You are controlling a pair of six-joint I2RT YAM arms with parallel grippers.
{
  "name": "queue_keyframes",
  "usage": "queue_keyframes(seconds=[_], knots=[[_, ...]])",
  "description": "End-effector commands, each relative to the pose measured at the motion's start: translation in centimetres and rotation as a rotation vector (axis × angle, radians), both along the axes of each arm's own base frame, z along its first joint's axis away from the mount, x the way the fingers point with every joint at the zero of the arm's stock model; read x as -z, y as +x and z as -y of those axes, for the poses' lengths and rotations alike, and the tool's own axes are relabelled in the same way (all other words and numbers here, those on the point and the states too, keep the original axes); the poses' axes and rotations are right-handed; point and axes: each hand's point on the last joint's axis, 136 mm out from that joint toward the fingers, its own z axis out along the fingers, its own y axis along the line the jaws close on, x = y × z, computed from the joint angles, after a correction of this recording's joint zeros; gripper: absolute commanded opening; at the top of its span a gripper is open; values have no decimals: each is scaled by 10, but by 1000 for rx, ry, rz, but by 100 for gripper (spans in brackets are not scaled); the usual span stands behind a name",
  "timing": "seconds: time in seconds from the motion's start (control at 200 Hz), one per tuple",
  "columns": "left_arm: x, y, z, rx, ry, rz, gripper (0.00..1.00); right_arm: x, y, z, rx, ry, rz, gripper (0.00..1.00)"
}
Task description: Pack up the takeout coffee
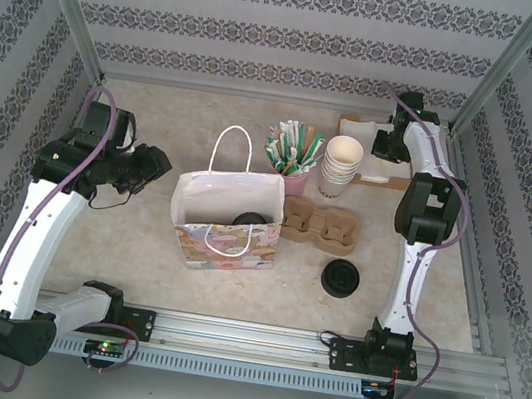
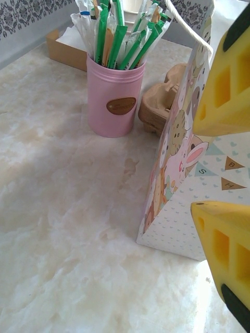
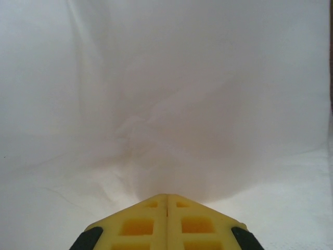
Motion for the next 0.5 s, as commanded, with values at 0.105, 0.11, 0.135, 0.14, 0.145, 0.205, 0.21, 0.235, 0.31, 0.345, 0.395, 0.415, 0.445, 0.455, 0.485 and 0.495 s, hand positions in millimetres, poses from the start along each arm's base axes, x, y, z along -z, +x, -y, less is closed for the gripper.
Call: queue_keyframes(seconds=[0.105,0.11,0.135,0.14,0.145,0.205,0.21,0.235,0.31,0.345,0.395,0.415,0.445,0.455,0.485,0.495], knots=[[1,-8,-1,18,11,4,38,-56,-1,6,10,-24,107,25],[1,-8,-1,18,11,4,38,-56,-1,6,10,-24,107,26],[2,-8,-1,17,11,5,38,-53,-1,7,10,-25,100,31],[2,-8,-1,17,12,5,38,-52,-2,7,9,-25,98,32],[2,-8,-1,18,11,4,38,-52,-2,6,8,-25,98,32],[3,-8,0,18,9,5,38,-44,-2,5,6,-20,79,39],[3,-8,0,17,8,4,38,-43,-2,5,5,-20,77,39],[3,-8,0,17,8,4,38,-39,-3,4,6,-16,67,43],[1,-9,0,15,3,7,38,-25,-3,2,5,-3,42,45],[1,-9,0,14,1,8,38,-19,-3,2,6,-2,31,45],[0,-9,1,15,-3,13,38,-12,-2,1,7,2,20,46],[0,-9,1,15,-3,14,38,-9,-2,1,5,4,15,46],[-1,-9,0,15,-3,17,38,-6,-2,0,4,6,8,46],[-1,-10,1,16,-2,17,38,-5,-1,0,5,7,5,46],[-1,-10,0,15,-2,20,38,-2,-1,0,5,6,0,46],[-1,-10,0,14,-2,20,38,-1,-1,0,5,5,-4,46]])
